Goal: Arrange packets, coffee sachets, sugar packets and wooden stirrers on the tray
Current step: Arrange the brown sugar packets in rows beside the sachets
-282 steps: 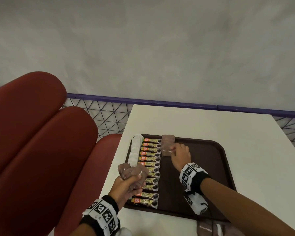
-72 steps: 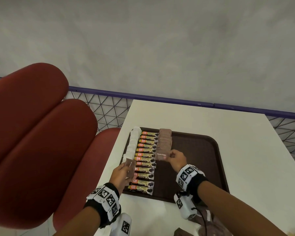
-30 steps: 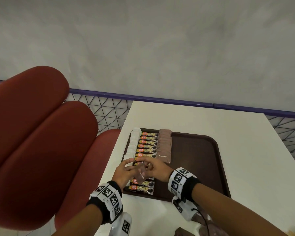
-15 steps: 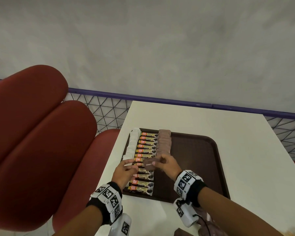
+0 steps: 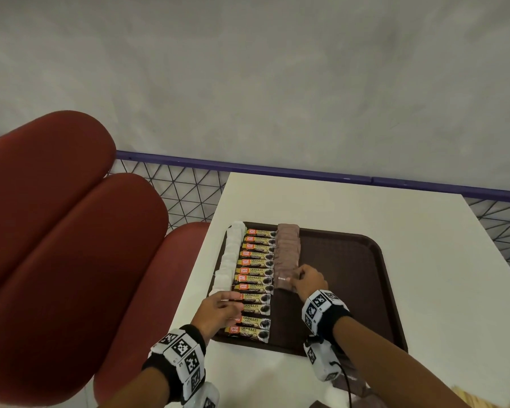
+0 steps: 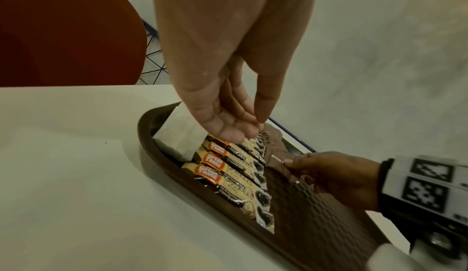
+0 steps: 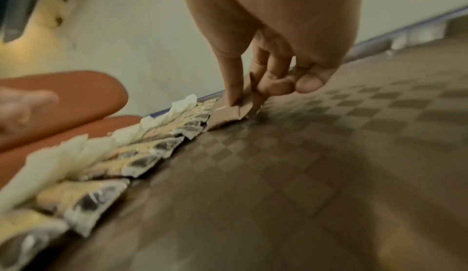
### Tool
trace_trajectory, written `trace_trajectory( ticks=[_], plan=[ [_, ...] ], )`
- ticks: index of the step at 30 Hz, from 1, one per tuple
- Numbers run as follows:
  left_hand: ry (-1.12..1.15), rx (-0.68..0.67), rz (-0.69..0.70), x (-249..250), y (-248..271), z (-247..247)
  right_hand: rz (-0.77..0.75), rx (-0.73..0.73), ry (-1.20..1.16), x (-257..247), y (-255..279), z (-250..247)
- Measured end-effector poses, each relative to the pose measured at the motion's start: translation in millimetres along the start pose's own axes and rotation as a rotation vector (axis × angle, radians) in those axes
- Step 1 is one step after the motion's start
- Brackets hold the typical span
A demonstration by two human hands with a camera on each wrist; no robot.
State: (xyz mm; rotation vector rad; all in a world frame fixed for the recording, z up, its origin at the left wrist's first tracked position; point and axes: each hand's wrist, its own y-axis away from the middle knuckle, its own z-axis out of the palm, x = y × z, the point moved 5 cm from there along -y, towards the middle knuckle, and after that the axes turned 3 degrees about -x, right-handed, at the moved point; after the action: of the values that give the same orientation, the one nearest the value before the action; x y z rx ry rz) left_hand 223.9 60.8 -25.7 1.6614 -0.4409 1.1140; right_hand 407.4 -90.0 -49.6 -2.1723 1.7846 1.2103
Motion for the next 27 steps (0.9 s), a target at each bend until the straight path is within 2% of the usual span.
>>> trace_trajectory(
  ticks=[3,6,9,13,16,20,25,27],
  plan=[
    [-0.023,-0.029,-0.008,-2.0,1.8,1.8,0.006,0.027,0.163,-2.5,-0.6,-1.4],
    [-0.082,-0.069,-0.004,-3.8,6.0,4.8,-0.055,0.08,0.251,-7.2,-2.1,-3.4],
    [-0.199,-0.144,0.009,-7.2,12.8,9.9,-0.069,0.117,0.209,-7.6,1.6,-6.5],
    [-0.383,-0.311,0.012,-17.5,27.5,25.1,-0.106,0.166,0.131,-0.1,20.5,-21.7],
    [-0.502,-0.425,0.001,-31.3,41.0,37.1,-0.16,0.112,0.156,19.4,40.5,-35.2],
    [-0.623,-0.498,-0.002,-49.1,59.2,46.9,-0.188,0.03,0.223,63.6,71.0,-62.2],
    [-0.883,-0.577,0.156,-60.2,82.5,64.6,-0.129,-0.07,0.235,122.1,106.9,-92.6],
    [-0.977,-0.628,0.179,-67.3,89.8,73.3,-0.128,-0.12,0.254,138.1,123.0,-95.0]
  ],
)
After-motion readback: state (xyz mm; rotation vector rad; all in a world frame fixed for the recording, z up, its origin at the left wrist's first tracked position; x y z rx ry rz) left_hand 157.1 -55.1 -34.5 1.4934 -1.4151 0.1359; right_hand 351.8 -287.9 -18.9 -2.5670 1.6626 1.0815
